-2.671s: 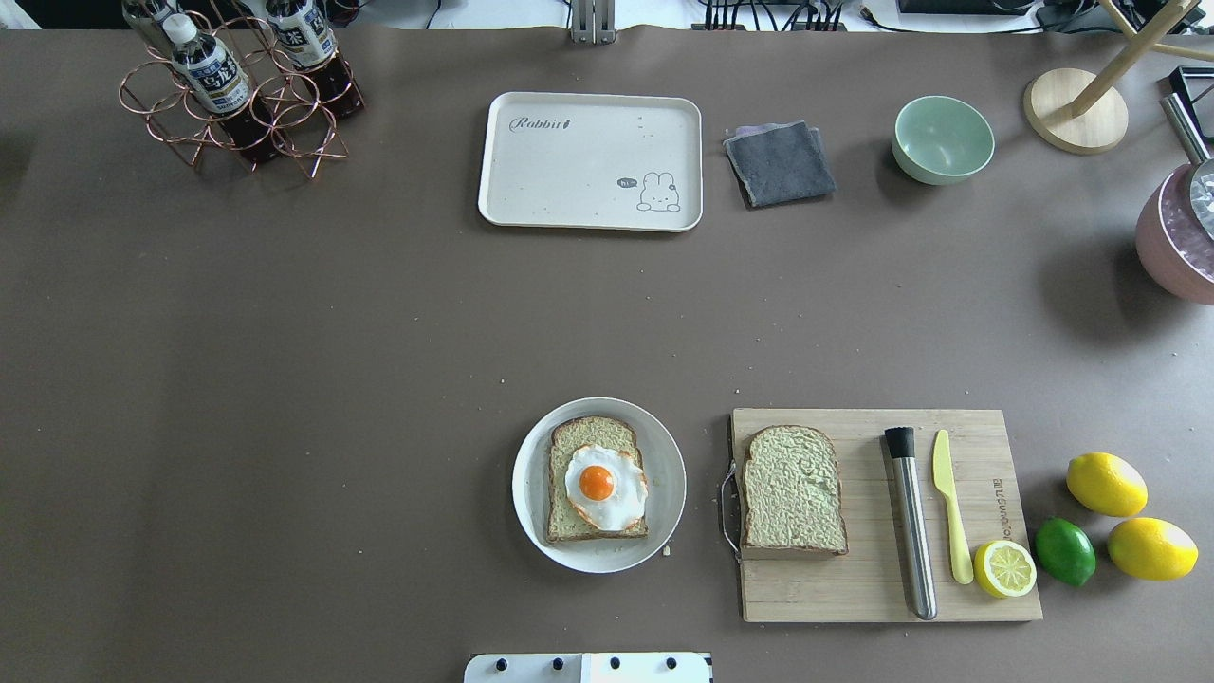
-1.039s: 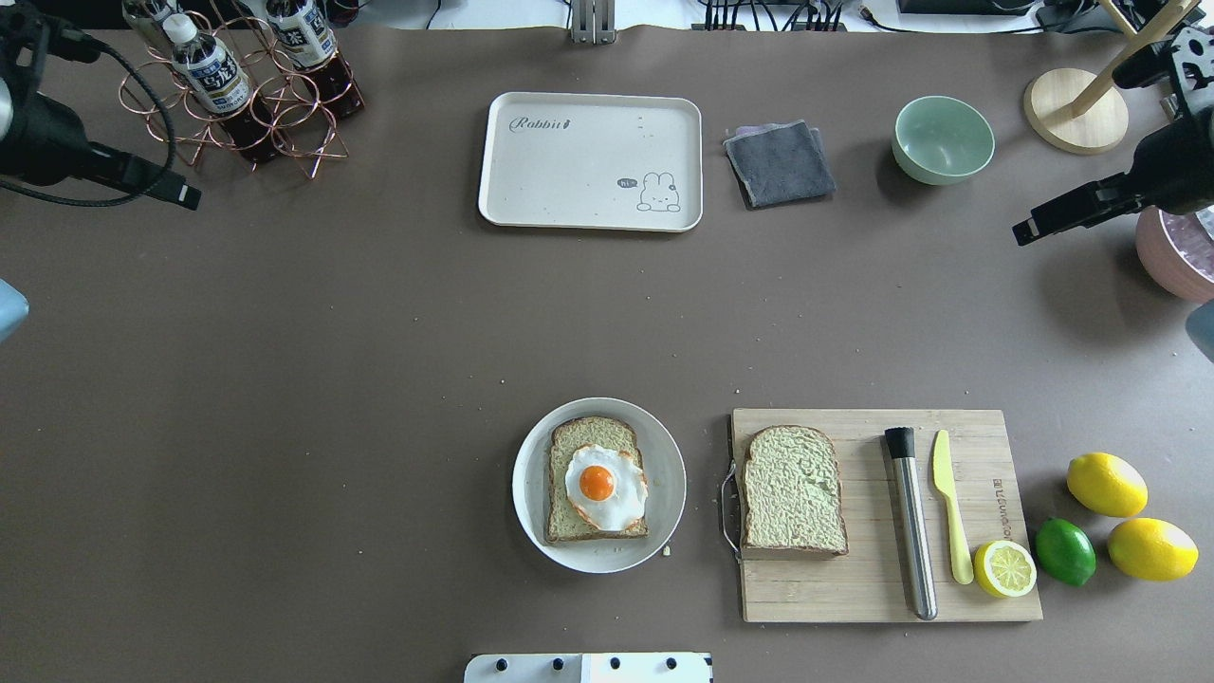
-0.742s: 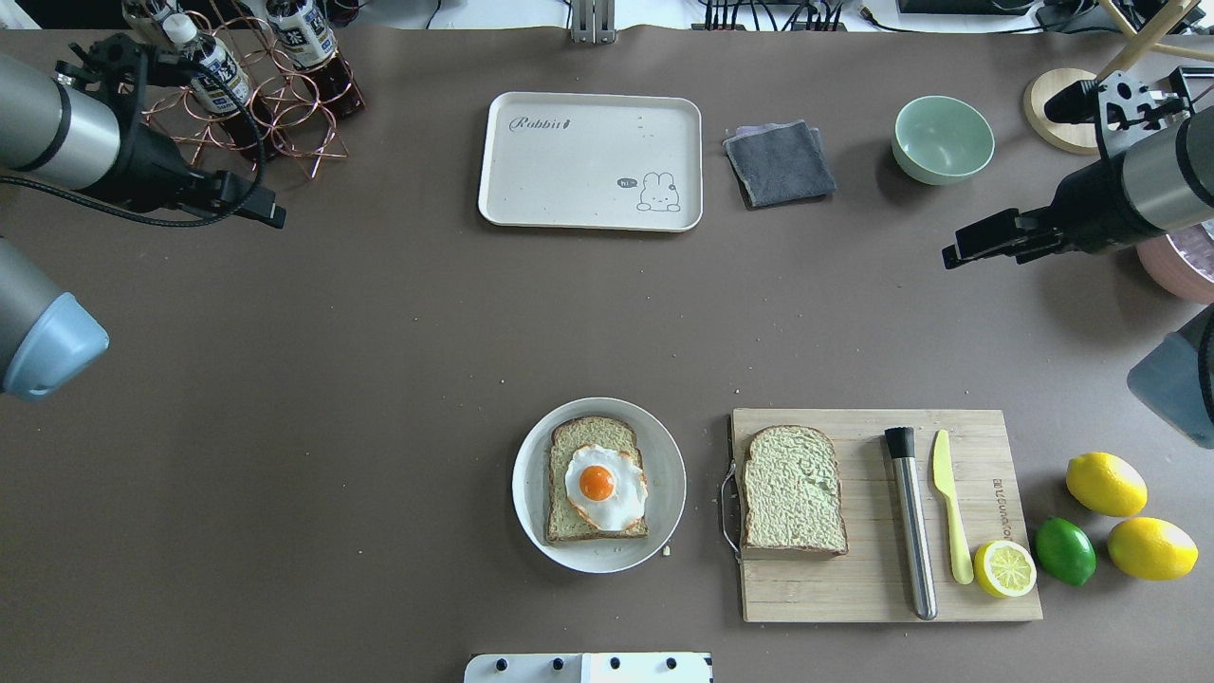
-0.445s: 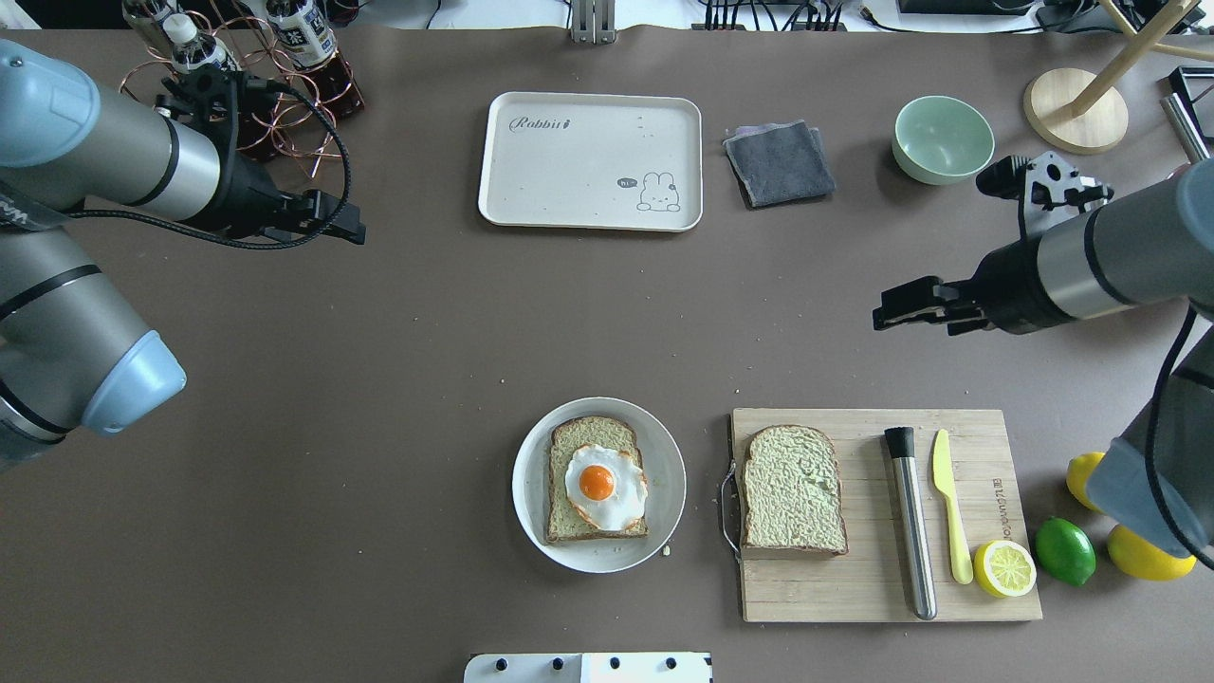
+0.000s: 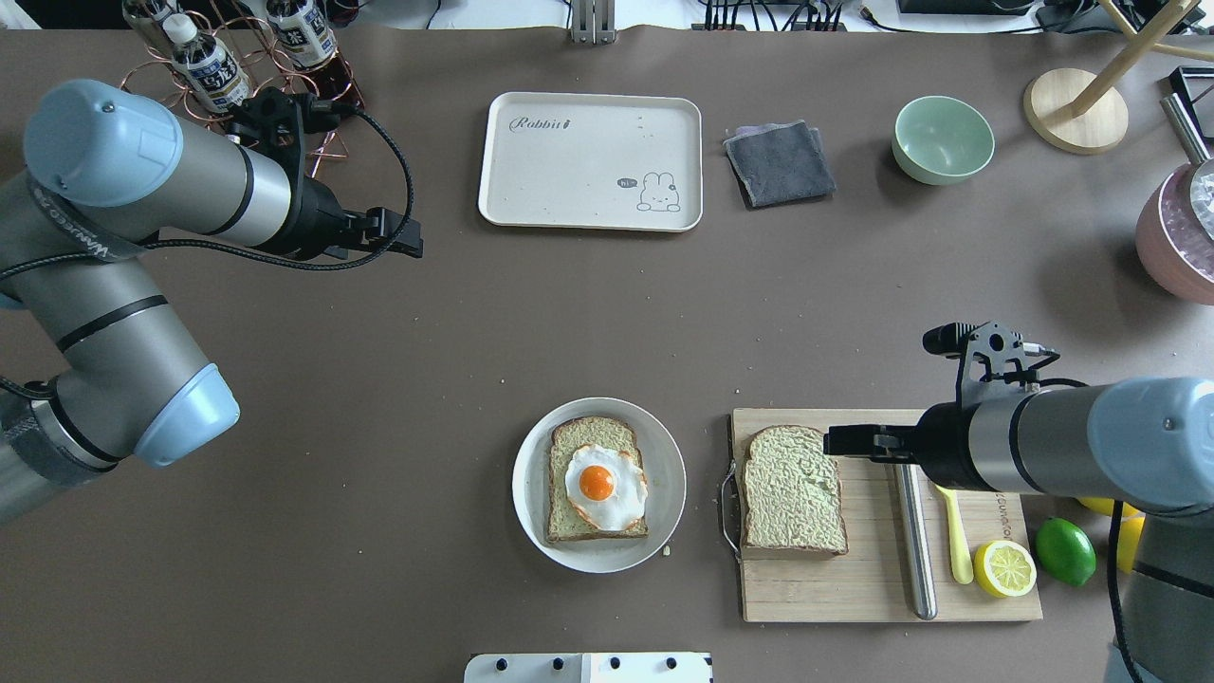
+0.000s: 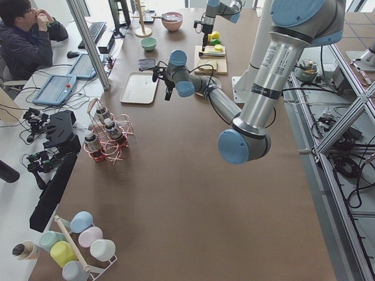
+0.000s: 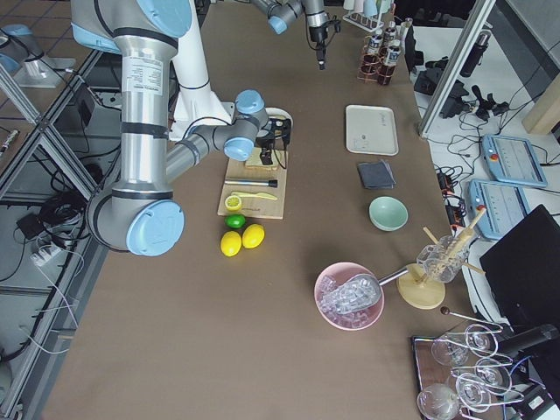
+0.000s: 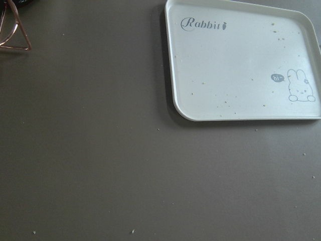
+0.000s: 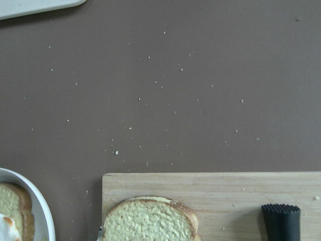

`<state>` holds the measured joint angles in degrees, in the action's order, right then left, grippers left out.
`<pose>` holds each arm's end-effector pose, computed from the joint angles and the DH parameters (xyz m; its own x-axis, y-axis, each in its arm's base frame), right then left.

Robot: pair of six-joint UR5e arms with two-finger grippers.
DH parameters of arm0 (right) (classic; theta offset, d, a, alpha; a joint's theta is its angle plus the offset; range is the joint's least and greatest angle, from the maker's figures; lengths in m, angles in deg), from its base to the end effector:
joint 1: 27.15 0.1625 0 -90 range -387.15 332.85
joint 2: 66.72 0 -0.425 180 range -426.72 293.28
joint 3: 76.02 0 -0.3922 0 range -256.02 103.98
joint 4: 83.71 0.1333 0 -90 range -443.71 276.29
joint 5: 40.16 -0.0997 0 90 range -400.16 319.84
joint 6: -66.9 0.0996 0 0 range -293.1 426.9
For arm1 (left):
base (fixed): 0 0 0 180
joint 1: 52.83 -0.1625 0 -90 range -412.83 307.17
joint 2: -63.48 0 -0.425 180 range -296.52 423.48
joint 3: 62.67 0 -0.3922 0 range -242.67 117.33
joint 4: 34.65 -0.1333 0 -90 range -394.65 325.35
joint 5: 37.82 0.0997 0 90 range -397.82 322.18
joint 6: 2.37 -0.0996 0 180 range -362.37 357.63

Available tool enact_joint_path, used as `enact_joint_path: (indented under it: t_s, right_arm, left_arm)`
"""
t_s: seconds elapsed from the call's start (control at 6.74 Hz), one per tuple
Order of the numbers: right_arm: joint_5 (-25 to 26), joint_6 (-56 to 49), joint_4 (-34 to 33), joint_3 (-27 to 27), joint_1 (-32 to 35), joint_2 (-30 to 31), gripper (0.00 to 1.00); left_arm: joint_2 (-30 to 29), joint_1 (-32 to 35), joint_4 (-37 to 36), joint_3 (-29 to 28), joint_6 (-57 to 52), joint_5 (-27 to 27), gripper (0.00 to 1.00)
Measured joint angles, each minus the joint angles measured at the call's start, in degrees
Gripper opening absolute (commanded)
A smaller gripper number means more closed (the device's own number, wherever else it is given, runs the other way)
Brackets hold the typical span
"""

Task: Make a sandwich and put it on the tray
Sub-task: 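Move the right gripper over the board bread while the left arm approaches, then lower the right gripper and grasp the bread slice on the cutting board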

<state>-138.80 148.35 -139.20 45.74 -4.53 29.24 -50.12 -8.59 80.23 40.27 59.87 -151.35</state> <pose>-0.3642 -0.2800 0.3767 0.4907 0.0452 0.8701 -0.1889 0.9804 0.0556 0.3740 -0.4948 0.2746 0.4842 0.1245 -0.8660 0.1841 0.9531 0.2400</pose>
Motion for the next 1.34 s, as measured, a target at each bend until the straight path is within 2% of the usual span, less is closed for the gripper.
enact_joint_path:
  t_s: [0.15, 0.3, 0.59, 1.34]
  right_arm:
    - [4.56, 2.35, 1.57, -0.01, -4.63, 1.46, 0.99]
    - [7.43, 3.03, 2.12, -0.05, -7.52, 2.16, 0.95]
    - [9.78, 3.62, 2.43, -0.50, -9.60, 2.44, 0.74]
    - [11.75, 8.54, 2.58, -2.97, -11.27, 1.78, 0.73]
  left_arm:
    - [-0.22, -0.16, 0.00, 0.03, 0.11, 0.23, 0.98]
    - [-0.39, -0.18, -0.02, 0.05, 0.14, 0.30, 0.98]
    - [-0.53, -0.21, -0.04, 0.06, 0.04, 0.33, 0.98]
    - [-0.77, -0.21, -0.06, -0.16, -0.43, 0.25, 0.98]
